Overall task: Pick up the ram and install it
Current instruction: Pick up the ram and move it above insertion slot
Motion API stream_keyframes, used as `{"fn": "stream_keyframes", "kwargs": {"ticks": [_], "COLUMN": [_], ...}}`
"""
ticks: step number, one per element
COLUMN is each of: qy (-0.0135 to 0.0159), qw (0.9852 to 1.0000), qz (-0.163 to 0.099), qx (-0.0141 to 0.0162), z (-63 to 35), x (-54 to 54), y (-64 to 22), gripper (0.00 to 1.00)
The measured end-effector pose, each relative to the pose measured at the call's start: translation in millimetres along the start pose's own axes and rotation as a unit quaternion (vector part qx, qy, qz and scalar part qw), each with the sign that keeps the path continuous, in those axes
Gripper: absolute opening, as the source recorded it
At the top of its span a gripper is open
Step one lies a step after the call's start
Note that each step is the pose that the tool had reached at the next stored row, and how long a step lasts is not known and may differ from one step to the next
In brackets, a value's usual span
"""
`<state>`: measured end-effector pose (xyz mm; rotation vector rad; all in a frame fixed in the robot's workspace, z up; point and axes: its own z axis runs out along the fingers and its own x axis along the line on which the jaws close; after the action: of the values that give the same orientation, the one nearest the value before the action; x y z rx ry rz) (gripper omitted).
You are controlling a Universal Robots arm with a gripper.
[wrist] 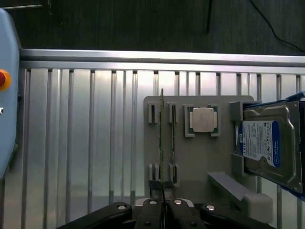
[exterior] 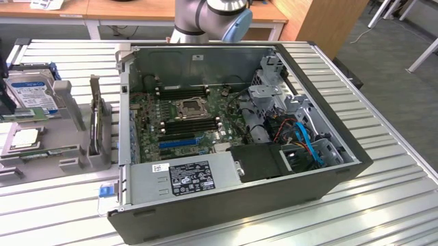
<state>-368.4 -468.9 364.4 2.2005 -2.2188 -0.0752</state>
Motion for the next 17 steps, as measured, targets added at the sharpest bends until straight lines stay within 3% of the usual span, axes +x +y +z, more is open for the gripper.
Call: {"fn": "stream_keyframes", "kwargs": {"ticks": [1, 2, 4, 17], "qy": [0.0, 0.0, 0.0, 0.0], "qw": [1.0, 1.0, 1.0, 1.0], "qz": [0.0, 0.0, 0.0, 0.0], "qx": [0.0, 0.0, 0.0, -0.0001], "z": [-1.9, -13.1, -18.6, -20.9], "x": [0.0, -0.3, -0.4, -0.4], "y": [0.1, 0.6, 0.8, -1.7], "gripper": [0.12, 0.12, 0.12, 0.12]}}
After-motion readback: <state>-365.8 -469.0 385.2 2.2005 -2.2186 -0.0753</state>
